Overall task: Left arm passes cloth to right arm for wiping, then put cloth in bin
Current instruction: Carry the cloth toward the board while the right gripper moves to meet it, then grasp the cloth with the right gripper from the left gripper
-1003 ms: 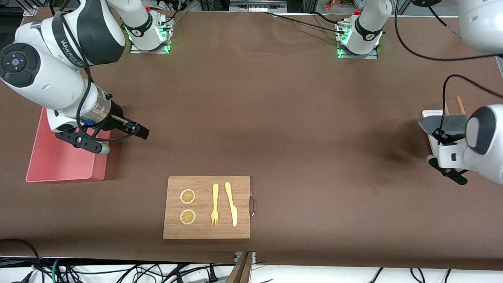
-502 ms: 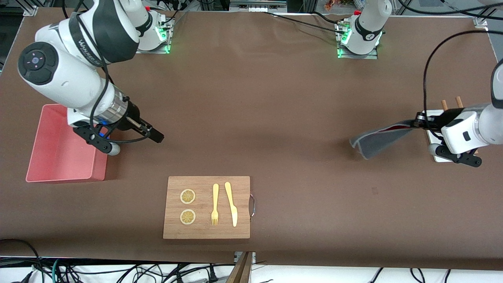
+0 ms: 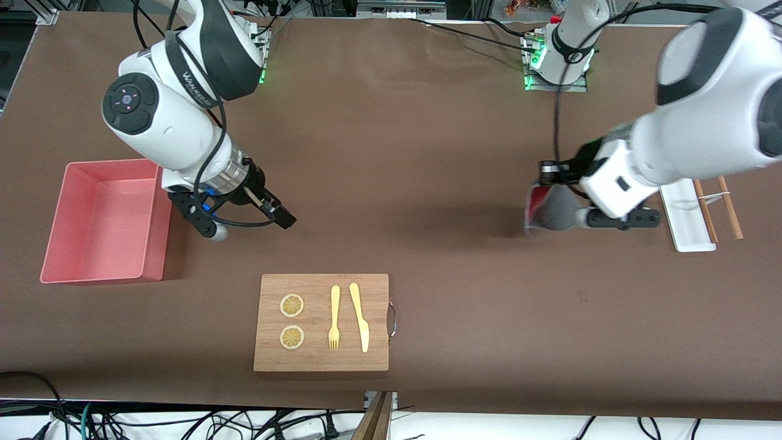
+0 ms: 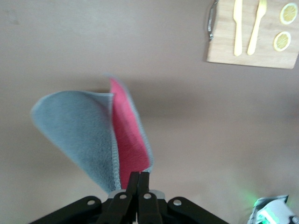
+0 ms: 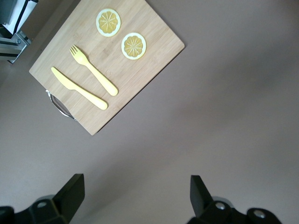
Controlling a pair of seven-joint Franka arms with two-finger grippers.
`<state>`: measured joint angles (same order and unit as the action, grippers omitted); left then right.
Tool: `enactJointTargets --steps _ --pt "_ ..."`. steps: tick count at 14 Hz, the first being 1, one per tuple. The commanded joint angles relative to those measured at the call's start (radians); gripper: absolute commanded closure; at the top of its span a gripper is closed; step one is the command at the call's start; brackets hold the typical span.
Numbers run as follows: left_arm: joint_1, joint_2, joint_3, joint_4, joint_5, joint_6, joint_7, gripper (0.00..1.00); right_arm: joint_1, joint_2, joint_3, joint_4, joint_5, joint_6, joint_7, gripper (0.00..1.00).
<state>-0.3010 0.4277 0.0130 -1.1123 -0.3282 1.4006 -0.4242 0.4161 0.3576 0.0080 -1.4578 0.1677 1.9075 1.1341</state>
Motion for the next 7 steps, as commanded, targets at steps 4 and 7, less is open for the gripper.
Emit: enactJointTargets --steps 4,7 --pt "-0.125 0.029 0.019 0.019 -0.144 0.2 -0.185 1.0 0.056 0.035 -0.006 0.011 0.069 0.076 0.156 0.0" --pt "-0.138 0.06 0.019 0.019 -0.283 0.371 -0.194 1.0 0.078 0.052 -0.006 0.013 0.09 0.081 0.174 0.0"
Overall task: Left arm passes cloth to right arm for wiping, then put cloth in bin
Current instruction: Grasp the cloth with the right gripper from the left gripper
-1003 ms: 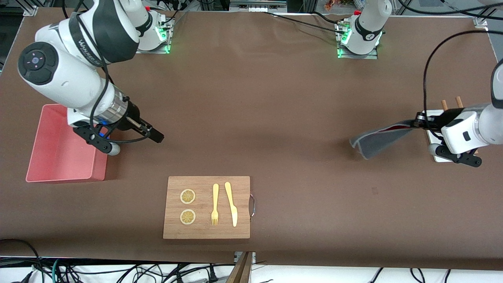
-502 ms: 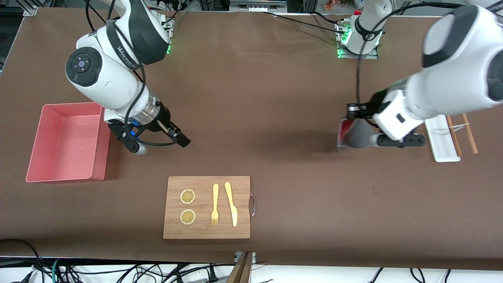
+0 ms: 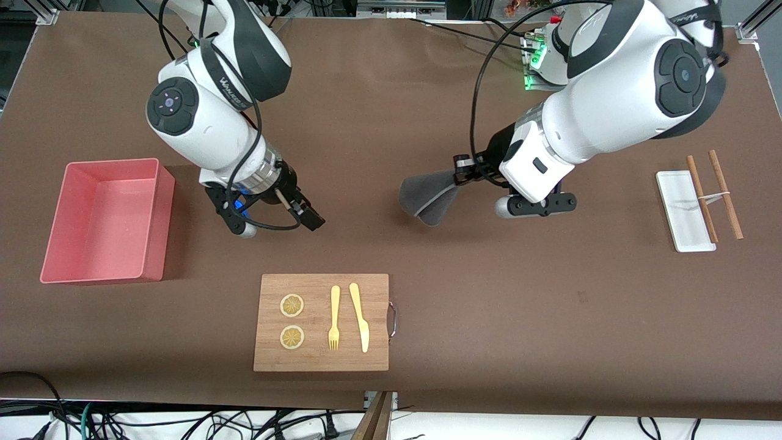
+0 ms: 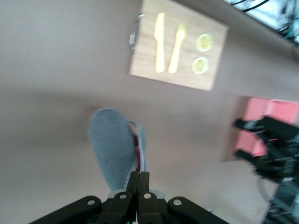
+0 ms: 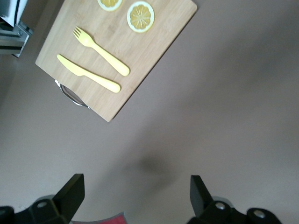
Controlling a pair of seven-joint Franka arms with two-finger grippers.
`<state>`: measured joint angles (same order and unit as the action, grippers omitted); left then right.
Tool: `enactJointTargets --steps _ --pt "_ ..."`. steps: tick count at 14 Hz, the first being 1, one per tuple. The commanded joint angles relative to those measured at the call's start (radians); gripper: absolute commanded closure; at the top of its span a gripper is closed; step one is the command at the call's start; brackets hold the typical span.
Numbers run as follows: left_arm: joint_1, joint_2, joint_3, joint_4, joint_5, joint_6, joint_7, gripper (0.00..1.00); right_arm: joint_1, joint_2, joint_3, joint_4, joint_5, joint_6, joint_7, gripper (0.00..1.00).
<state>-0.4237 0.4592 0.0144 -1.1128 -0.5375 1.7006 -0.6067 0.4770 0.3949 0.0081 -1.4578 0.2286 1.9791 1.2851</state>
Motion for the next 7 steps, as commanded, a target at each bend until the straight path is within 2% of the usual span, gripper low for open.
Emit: enactJointTargets --steps 1,4,7 --pt "-0.036 0.041 0.016 0.019 -0.102 0.115 -0.008 1.0 0.022 0.018 -0.007 0.013 0.044 0.027 0.028 0.0" --pt "-0.056 0.067 0.016 0.008 -0.215 0.206 0.027 1.0 0.023 0.027 -0.007 0.013 0.08 0.105 0.088 0.0" --pt "-0.026 0.081 0.018 -0.001 -0.459 0.208 0.154 1.0 0.028 0.041 -0.005 0.013 0.106 0.161 0.135 0.0"
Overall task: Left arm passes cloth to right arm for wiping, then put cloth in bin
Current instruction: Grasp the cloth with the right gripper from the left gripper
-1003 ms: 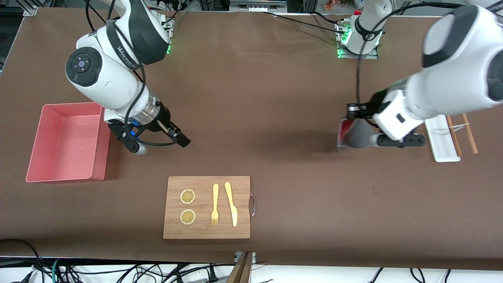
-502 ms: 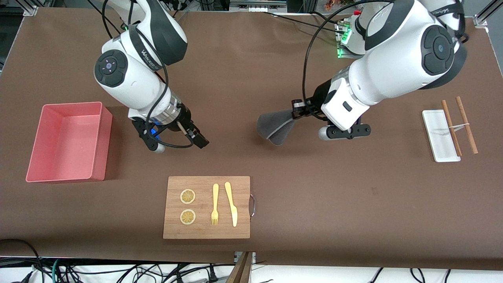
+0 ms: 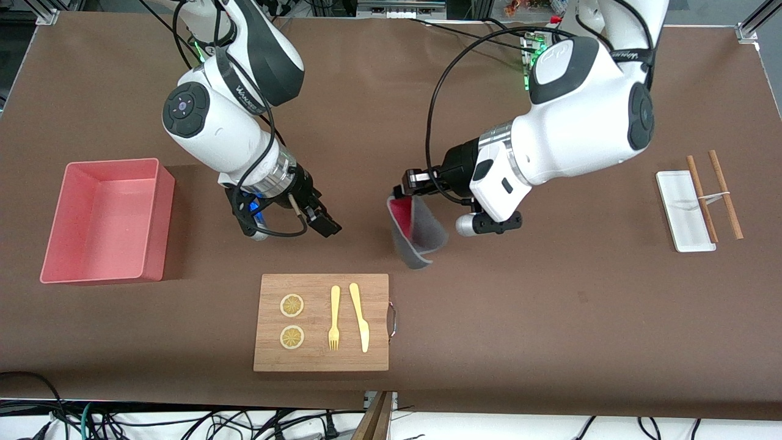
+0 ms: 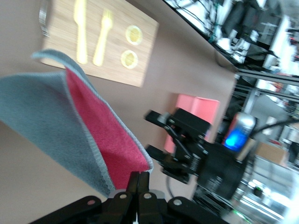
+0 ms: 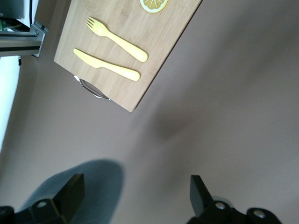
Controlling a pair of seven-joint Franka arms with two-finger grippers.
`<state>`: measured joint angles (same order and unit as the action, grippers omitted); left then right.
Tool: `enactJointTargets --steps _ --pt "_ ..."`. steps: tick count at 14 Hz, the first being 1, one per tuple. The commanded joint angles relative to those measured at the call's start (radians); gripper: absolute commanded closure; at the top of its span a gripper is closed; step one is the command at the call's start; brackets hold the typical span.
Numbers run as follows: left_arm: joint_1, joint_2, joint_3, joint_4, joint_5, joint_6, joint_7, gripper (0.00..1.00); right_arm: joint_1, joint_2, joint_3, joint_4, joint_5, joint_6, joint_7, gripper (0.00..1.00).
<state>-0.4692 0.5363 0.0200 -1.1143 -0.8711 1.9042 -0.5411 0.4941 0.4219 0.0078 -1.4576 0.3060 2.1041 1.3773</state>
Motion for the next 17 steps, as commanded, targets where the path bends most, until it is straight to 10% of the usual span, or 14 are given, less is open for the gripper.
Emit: enactJointTargets --steps 1,17 --pt "0.029 0.005 0.012 -0.015 -0.197 0.004 0.131 1.0 0.017 0.017 -0.005 0.013 0.034 0.051 0.069 0.0" --pt "0.034 0.027 0.014 -0.053 -0.384 0.003 0.28 1.0 0.081 0.155 -0.005 0.011 0.22 0.116 0.092 0.0"
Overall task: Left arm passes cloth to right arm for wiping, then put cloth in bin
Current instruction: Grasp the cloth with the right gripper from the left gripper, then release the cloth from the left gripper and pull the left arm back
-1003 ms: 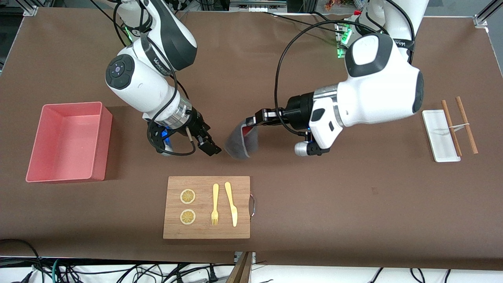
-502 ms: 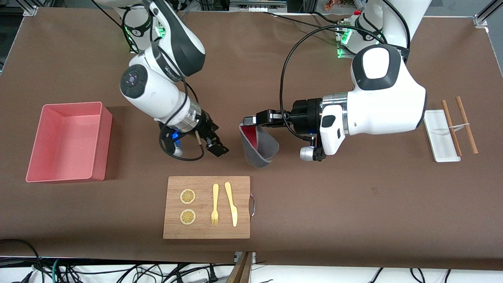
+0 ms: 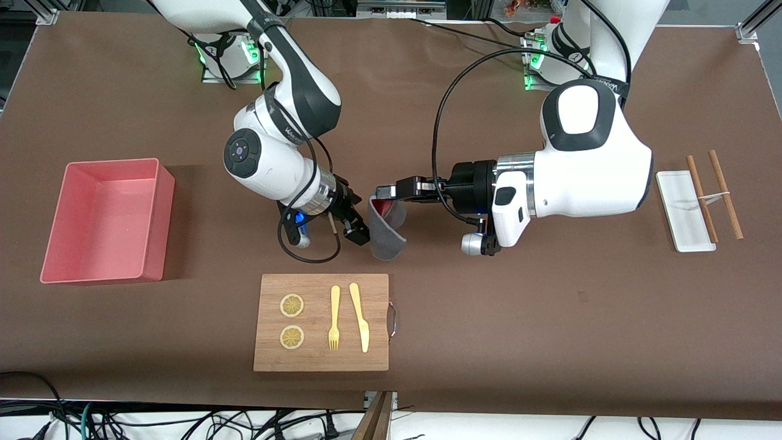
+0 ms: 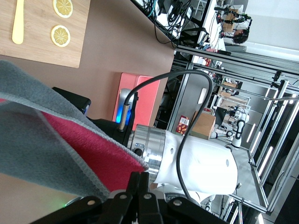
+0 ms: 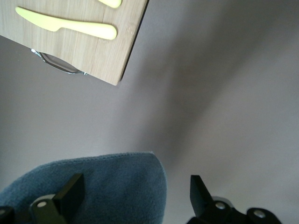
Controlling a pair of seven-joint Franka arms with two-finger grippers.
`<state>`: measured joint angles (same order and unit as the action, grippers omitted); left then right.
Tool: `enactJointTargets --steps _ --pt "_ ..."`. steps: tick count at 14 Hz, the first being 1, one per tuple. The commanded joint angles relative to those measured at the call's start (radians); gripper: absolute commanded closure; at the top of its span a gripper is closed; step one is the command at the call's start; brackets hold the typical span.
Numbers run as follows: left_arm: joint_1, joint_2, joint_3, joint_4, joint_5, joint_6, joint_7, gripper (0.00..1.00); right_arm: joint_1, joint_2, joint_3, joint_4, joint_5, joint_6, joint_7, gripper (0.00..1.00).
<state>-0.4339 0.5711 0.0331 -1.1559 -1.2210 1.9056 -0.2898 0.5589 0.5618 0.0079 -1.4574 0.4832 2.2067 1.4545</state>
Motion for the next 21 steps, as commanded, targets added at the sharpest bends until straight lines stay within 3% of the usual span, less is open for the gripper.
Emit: enactJointTargets --steps 1,8,15,19,21 --pt "0.0 -0.008 0.001 -0.015 -0.034 -0.002 0.031 1.0 0.018 0.015 -0.005 0.011 0.043 0.013 0.015 0.0" --pt "0.003 -0.016 0.001 -0.028 -0.032 -0.029 0.027 1.0 -0.08 -0.027 -0.014 0.04 0.038 0.011 -0.128 0.0" --pt "0.0 -0.025 -0.001 -0.027 -0.032 -0.066 0.035 1.0 -0.034 0.056 -0.005 0.063 0.046 0.051 -0.114 0.0" --pt "0.001 -0.03 -0.001 -0.027 -0.034 -0.066 0.037 1.0 0.015 0.085 -0.005 0.061 0.11 0.051 -0.109 0.02" --pt "0.001 -0.03 -0.001 -0.027 -0.034 -0.066 0.037 1.0 0.021 0.089 -0.005 0.058 0.118 0.051 -0.123 0.84"
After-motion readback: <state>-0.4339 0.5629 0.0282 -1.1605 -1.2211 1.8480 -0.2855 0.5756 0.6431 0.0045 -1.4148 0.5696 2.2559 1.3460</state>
